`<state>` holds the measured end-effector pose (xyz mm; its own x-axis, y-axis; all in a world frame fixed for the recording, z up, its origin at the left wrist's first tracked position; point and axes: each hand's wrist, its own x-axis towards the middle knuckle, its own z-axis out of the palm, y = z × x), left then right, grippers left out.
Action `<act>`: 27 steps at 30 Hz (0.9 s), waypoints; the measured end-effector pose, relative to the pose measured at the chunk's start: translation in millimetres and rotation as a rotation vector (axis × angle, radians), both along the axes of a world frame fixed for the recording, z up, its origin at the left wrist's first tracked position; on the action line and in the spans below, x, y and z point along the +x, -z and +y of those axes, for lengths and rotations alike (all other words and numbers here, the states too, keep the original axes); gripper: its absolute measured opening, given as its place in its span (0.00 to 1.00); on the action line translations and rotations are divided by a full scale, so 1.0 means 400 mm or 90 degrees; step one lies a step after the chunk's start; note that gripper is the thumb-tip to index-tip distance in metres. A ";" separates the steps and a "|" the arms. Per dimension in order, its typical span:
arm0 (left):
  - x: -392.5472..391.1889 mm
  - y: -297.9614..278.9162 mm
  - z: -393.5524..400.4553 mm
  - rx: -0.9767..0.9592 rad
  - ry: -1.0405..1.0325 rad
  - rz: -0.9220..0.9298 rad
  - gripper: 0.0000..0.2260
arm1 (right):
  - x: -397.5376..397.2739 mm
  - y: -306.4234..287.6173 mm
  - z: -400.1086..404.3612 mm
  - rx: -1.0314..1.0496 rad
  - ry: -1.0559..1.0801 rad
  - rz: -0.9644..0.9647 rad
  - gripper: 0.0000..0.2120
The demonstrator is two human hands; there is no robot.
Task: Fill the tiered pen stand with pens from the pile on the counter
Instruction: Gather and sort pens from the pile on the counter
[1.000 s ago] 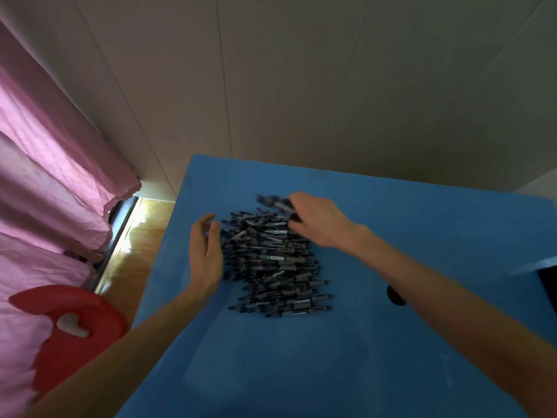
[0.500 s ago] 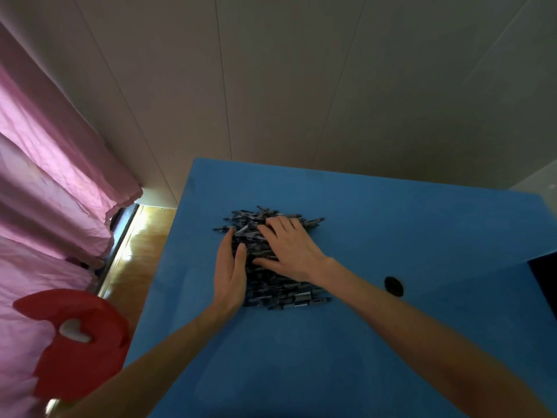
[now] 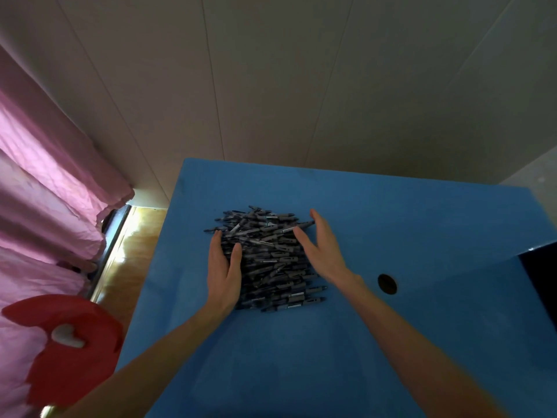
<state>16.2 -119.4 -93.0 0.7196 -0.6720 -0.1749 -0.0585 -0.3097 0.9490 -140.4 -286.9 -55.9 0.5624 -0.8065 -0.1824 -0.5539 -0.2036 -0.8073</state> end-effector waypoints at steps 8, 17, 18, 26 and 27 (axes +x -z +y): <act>0.004 -0.004 -0.005 -0.014 0.000 -0.024 0.33 | 0.036 0.008 0.067 0.101 0.084 -0.138 0.27; 0.027 0.000 0.019 0.010 -0.053 -0.015 0.27 | -0.050 0.052 0.101 0.045 0.260 -0.161 0.25; 0.023 -0.002 0.030 0.014 -0.067 0.001 0.28 | -0.072 0.060 0.110 0.050 0.283 -0.151 0.25; -0.068 0.036 0.159 0.051 0.031 -0.047 0.45 | -0.191 0.139 0.232 -0.077 0.048 0.051 0.47; -0.074 0.037 0.155 0.040 0.037 -0.035 0.46 | -0.184 0.144 0.242 -0.082 0.048 0.057 0.49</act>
